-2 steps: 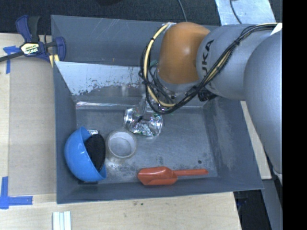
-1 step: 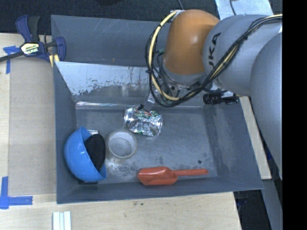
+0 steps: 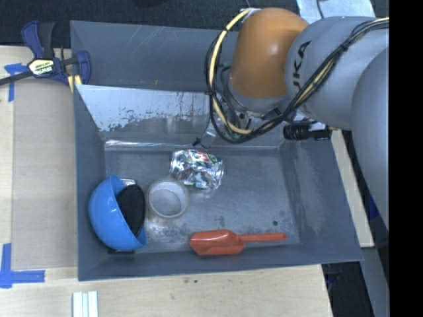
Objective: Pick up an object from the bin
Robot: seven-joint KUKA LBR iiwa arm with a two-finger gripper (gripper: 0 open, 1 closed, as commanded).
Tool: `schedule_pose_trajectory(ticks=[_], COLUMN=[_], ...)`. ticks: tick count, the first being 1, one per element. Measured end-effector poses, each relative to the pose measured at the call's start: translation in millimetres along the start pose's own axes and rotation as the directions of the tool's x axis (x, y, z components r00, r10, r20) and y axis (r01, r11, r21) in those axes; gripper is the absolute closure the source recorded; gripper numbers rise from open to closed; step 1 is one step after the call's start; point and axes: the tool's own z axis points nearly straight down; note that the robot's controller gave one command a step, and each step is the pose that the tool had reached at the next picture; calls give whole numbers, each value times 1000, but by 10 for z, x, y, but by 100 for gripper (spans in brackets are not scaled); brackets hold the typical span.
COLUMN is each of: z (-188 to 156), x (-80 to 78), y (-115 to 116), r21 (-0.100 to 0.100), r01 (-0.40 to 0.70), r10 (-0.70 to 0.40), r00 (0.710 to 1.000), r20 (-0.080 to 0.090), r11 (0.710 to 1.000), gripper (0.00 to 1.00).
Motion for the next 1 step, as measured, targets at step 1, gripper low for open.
schedule_pose_trajectory(ticks=[1], z=[-65], x=[259], y=[-157], r21=[4], r01=[196], r10=[-196], r00=[981], r20=[-7], r11=[981], gripper=[100])
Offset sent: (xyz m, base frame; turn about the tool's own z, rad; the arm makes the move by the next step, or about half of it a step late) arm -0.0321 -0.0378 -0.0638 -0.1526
